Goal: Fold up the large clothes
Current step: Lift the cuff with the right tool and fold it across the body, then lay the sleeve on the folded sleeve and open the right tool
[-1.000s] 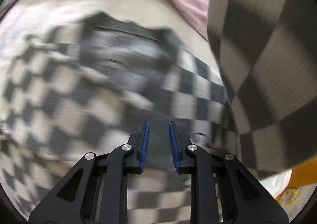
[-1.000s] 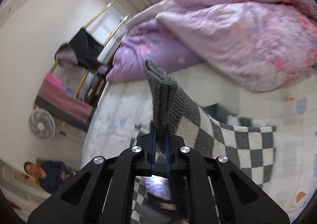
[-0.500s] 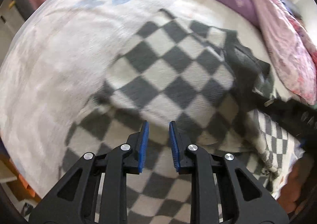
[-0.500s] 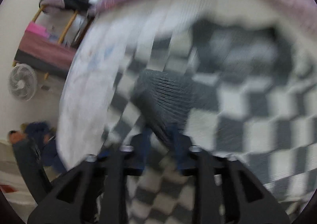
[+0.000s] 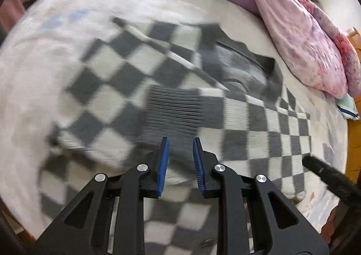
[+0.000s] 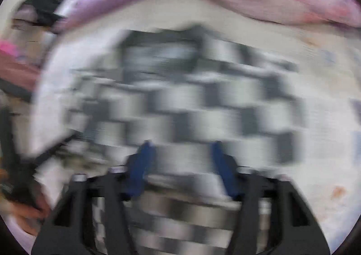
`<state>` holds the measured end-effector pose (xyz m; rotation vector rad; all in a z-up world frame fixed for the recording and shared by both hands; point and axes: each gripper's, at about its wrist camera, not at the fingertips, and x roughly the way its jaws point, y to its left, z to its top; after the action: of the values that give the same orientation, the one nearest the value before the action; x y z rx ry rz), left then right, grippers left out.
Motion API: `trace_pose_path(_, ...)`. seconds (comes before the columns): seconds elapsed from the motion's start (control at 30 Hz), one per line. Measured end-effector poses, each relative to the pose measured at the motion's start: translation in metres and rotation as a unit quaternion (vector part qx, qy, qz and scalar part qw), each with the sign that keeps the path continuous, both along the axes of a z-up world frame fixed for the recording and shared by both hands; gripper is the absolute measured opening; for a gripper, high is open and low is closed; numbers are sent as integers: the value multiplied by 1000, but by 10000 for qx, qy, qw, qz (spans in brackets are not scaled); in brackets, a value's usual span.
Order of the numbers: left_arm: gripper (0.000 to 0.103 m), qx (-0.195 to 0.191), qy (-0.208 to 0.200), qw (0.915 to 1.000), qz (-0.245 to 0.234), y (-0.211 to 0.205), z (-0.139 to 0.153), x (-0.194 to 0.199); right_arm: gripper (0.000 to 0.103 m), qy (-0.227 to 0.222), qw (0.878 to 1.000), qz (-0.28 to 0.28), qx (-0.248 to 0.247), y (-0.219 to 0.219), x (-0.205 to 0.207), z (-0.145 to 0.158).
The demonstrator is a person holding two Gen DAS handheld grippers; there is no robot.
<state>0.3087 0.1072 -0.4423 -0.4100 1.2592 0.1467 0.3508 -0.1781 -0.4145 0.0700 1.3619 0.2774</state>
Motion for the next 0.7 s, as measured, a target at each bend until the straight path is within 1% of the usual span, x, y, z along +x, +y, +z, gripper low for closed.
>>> trace_pose_path(0.03, 23, -55, 145, 9999, -49, -7, -9, 6, 10, 195, 9989, -177, -388, -23, -1, -14)
trace_pose_path(0.07, 23, -61, 245, 9996, -122, -13, -17, 9, 4, 512, 9961, -363, -614, -47, -4, -31)
trace_pose_path(0.1, 23, -38, 286, 9994, -201, -19, -24, 10, 1, 786, 9931, -539, -678, -66, -9, -45)
trace_pose_path(0.13, 23, 52, 356, 9989, -296, -25, -30, 11, 0, 1046, 9900, -782, -537, -88, -15, -60)
trace_pose_path(0.17, 23, 113, 419, 9983, -384, -30, -35, 11, 0, 1177, 9867, -1115, -148, -110, -22, -70)
trace_pose_path(0.2, 23, 129, 430, 9980, -446, -34, -40, 11, 0, 1167, 9841, -1341, 39, -123, -26, -73)
trace_pose_path(0.23, 23, 196, 401, 9978, -489, -37, -45, 10, 0, 1158, 9816, -1513, 129, -134, -27, -76)
trace_pose_path(0.3, 22, 259, 393, 9972, -577, -42, -51, 11, 0, 1077, 9806, -1634, -58, -141, -23, -85)
trace_pose_path(0.33, 22, 280, 427, 9969, -598, -43, -51, 13, 0, 1172, 9771, -1777, 43, -145, -19, -94)
trace_pose_path(0.37, 23, 287, 491, 9965, -620, -44, -49, 14, 0, 1321, 9704, -2014, 142, -149, -14, -98)
trace_pose_path(0.4, 23, 329, 559, 9957, -659, -45, -45, 16, 0, 1435, 9670, -2100, 157, -150, -10, -97)
trace_pose_path(0.43, 23, 467, 569, 9950, -681, -46, -38, 18, 0, 1452, 9680, -2044, 123, -148, -3, -89)
trace_pose_path(0.5, 23, 688, 415, 9943, -704, -46, -23, 23, 0, 997, 9776, -1845, 160, -146, 11, -61)
trace_pose_path(0.57, 23, 653, 293, 9954, -638, -43, -14, 32, 1, 677, 9827, -1687, 364, -145, 34, -41)
trace_pose_path(0.63, 23, 691, 303, 9958, -516, -38, -20, 49, 1, 498, 9843, -1638, 417, -145, 64, -42)
trace_pose_path(0.67, 23, 732, 354, 9955, -490, -37, -25, 56, 0, 479, 9849, -1616, 393, -144, 77, -45)
trace_pose_path(0.7, 23, 757, 400, 9953, -448, -35, -32, 63, 0, 512, 9850, -1604, 376, -142, 95, -56)
